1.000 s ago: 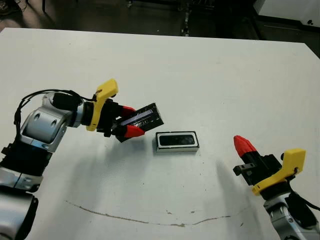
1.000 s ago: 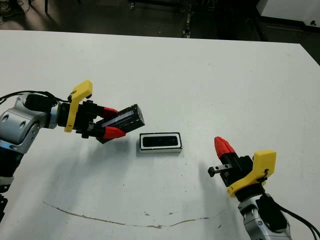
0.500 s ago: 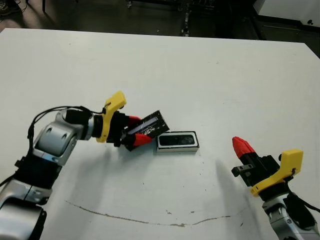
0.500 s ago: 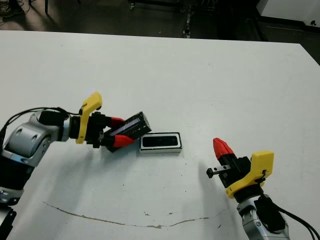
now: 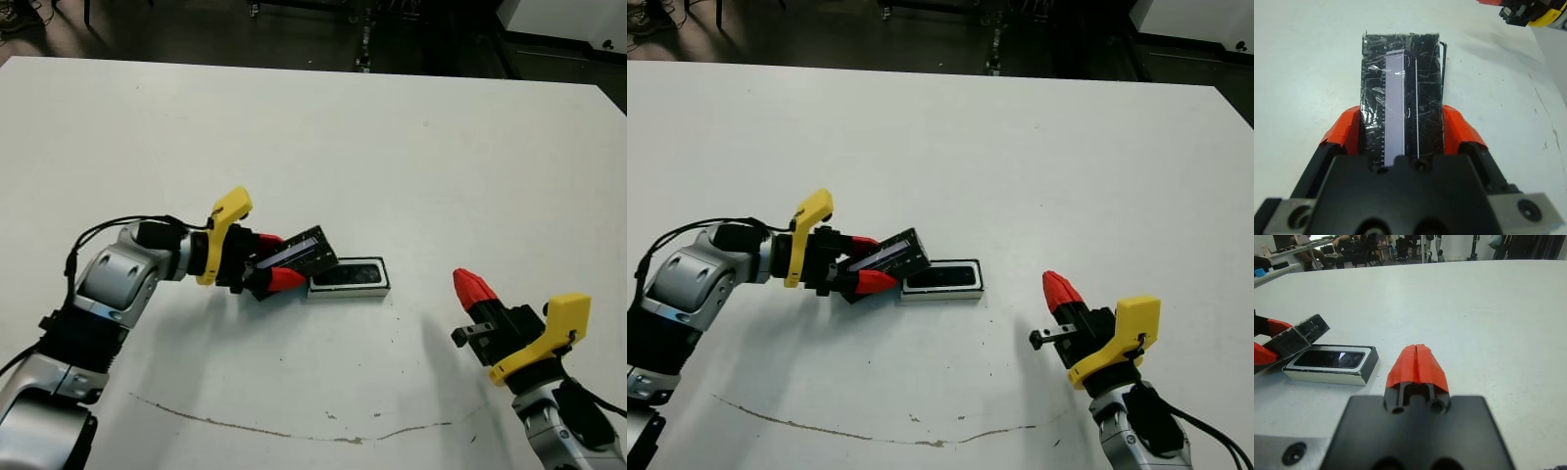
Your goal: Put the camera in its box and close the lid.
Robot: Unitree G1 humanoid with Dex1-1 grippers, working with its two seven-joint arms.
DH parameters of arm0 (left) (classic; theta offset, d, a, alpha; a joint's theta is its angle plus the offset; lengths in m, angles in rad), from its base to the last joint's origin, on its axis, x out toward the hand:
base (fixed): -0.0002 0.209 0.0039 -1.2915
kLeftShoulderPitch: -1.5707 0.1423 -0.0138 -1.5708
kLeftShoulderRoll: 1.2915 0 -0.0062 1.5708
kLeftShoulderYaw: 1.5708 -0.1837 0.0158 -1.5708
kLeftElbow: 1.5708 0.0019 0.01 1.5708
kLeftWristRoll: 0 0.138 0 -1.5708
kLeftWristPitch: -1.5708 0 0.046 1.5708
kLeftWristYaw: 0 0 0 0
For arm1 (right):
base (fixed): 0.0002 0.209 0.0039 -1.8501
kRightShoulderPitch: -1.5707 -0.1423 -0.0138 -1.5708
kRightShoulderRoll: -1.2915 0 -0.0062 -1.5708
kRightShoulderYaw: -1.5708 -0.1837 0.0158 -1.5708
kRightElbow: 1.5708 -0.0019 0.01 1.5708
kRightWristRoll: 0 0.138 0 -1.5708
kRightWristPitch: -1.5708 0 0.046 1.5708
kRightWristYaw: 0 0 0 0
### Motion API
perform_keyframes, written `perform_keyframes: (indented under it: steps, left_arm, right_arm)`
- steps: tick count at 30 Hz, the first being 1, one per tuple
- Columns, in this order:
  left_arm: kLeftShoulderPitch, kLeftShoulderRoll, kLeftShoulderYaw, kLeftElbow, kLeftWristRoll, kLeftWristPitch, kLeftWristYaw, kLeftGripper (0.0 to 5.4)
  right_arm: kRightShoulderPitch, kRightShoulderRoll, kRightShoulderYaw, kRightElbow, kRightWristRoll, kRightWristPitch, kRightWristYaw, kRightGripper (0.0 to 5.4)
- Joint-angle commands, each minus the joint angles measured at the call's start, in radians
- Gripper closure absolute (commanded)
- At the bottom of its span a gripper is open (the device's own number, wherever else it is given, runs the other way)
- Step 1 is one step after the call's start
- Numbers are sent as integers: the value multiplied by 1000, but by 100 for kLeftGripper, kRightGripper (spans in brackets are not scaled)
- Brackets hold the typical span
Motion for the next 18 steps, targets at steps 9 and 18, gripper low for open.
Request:
perform_keyframes:
  steps: [9,18]
  left_arm:
    - [-29,-22,-83,64,30,-4,-55,223]
    - [-47,-26,-127,42,18,37,-96,223]
  right_arm:
    - [14,2,2,3,-5,-6,-5,540]
    - [14,7,1,-2,-5,3,-15,540]
